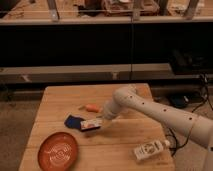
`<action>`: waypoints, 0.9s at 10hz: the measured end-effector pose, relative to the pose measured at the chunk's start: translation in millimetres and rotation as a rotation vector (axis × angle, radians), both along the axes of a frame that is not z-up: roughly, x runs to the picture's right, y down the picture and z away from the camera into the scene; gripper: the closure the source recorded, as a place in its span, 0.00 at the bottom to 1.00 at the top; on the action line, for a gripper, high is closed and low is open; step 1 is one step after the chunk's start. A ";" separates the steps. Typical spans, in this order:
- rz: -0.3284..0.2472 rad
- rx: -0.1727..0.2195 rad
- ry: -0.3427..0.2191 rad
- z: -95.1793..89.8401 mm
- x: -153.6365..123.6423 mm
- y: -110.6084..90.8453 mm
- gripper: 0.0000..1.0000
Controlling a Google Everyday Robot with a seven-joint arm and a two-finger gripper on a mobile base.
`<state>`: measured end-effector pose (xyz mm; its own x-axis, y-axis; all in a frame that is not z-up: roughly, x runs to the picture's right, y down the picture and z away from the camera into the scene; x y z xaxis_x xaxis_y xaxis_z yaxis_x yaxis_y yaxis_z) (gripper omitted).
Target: Place the eraser on the white sponge
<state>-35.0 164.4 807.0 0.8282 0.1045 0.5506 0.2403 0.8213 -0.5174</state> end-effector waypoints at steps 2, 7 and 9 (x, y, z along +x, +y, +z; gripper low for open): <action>-0.016 -0.019 -0.010 7.3 -14.7 -1.8 0.96; -0.064 -0.051 -0.082 20.3 -56.3 -9.3 0.96; -0.082 -0.058 -0.110 23.8 -70.3 -12.1 0.96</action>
<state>-105.3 152.3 830.9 0.7702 0.0733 0.6336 0.3634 0.7660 -0.5303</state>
